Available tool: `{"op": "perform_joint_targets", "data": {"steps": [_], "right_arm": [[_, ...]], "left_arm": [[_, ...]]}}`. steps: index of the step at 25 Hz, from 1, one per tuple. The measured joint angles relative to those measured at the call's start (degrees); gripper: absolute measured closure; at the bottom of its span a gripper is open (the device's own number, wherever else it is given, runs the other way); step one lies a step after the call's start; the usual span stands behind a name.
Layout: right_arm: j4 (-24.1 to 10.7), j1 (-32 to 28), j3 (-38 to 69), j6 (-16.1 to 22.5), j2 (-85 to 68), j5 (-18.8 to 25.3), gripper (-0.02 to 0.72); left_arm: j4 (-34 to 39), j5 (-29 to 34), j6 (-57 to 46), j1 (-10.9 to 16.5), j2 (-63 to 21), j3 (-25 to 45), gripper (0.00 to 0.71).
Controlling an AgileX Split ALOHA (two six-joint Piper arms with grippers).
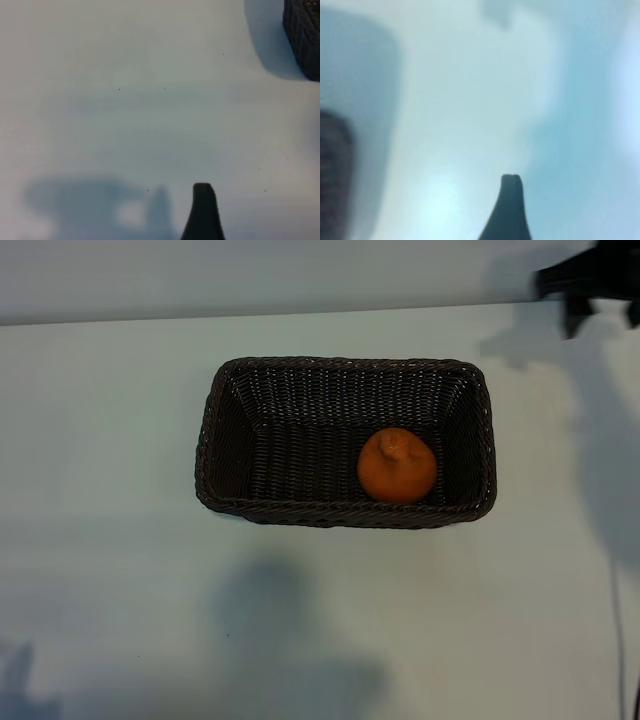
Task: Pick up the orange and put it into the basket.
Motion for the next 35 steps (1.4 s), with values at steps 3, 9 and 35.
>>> {"op": "perform_joint_targets", "data": {"steps": [3, 9, 35], "right_arm": [[2.42, -4.34, 0.0, -1.58, 0.0, 0.11, 0.104], [4.31, -7.04, 0.0, -2.97, -0.77, 1.41, 0.104], [5.99, -7.28, 14.41, -4.05, -55.05, 3.86, 0.107]], "left_arm": [[0.0, 0.0, 0.0, 0.0, 0.0, 0.0, 0.147], [0.0, 0.0, 0.05, 0.0, 0.0, 0.0, 0.147], [0.0, 0.0, 0.19, 0.0, 0.0, 0.0, 0.147]]}}
